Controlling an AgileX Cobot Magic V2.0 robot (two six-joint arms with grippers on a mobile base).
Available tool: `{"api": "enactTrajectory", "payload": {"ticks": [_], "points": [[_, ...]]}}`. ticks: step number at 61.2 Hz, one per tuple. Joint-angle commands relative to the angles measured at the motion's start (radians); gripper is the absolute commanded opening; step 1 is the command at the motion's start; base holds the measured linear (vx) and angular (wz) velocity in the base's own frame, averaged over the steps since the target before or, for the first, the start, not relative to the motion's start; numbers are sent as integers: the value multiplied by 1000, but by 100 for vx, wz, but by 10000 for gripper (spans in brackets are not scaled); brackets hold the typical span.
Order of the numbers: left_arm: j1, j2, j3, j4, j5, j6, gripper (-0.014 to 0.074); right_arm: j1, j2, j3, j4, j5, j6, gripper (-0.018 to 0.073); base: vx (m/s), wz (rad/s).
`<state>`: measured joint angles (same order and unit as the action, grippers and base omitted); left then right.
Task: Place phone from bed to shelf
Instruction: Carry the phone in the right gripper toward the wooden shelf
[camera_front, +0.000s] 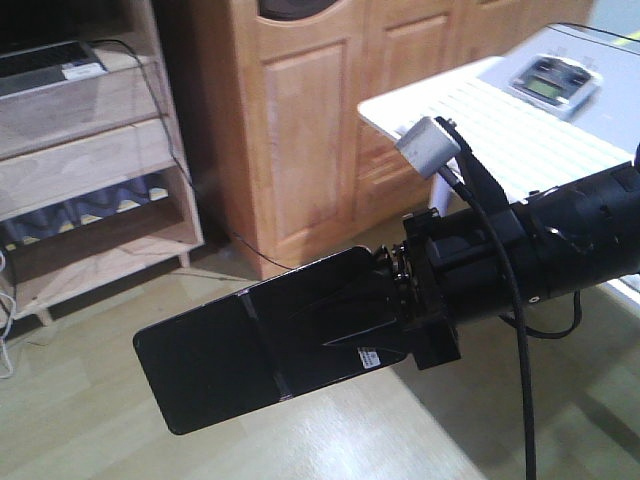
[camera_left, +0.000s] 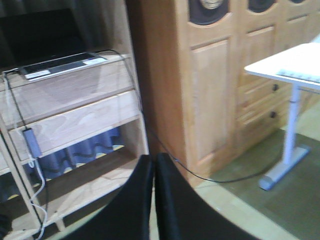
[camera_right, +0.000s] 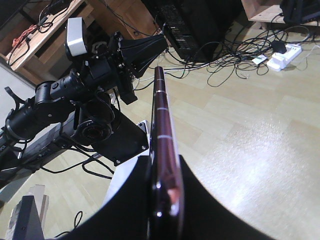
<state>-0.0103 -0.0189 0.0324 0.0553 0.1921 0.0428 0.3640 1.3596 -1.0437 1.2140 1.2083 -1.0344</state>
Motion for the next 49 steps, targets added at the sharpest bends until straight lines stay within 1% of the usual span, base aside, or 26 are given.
{"api": "enactTrajectory", "payload": {"ticks": [1, 49], "points": [[-2, -5, -26, -4, -73, -4, 1, 0, -32, -26, 88, 81, -4, -1, 46, 33], [-2, -5, -26, -4, -73, -4, 1, 0, -32, -26, 88, 81, -4, -1, 45, 38]]}}
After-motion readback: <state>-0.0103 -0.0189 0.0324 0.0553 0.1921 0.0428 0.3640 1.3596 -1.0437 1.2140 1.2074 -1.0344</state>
